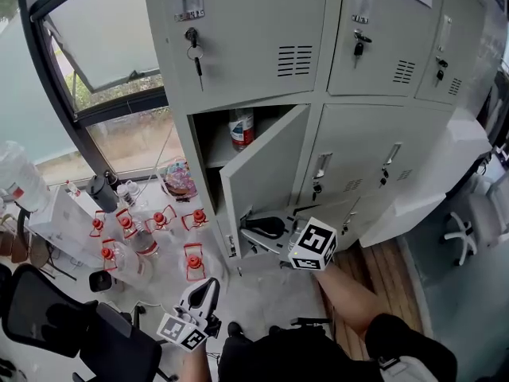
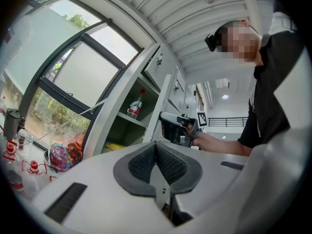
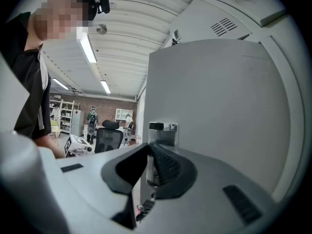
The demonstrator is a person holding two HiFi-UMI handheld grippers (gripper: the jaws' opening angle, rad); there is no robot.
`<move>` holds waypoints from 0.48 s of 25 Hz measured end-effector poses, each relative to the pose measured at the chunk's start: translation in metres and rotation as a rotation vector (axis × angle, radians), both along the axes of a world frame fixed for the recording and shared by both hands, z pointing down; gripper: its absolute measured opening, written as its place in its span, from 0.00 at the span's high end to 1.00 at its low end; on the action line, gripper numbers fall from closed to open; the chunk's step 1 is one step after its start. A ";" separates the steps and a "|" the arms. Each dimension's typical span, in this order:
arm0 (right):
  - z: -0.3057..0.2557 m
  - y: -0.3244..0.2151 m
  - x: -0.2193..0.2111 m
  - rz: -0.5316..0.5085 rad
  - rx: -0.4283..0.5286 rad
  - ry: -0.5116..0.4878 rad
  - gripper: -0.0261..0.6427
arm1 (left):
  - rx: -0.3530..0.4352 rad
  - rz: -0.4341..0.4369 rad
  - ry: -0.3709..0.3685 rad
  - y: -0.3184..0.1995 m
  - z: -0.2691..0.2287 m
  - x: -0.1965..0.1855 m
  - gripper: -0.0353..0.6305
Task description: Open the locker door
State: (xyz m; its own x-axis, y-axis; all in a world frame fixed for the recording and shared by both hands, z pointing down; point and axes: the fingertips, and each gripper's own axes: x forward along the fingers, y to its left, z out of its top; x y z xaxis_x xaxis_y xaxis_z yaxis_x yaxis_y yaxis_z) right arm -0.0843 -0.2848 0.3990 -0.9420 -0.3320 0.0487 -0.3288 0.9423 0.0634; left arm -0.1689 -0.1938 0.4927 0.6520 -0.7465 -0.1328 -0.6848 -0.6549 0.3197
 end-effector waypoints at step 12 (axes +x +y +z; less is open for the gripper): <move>0.001 0.025 0.029 -0.102 0.017 -0.006 0.88 | 0.004 -0.036 -0.010 0.018 -0.001 0.024 0.92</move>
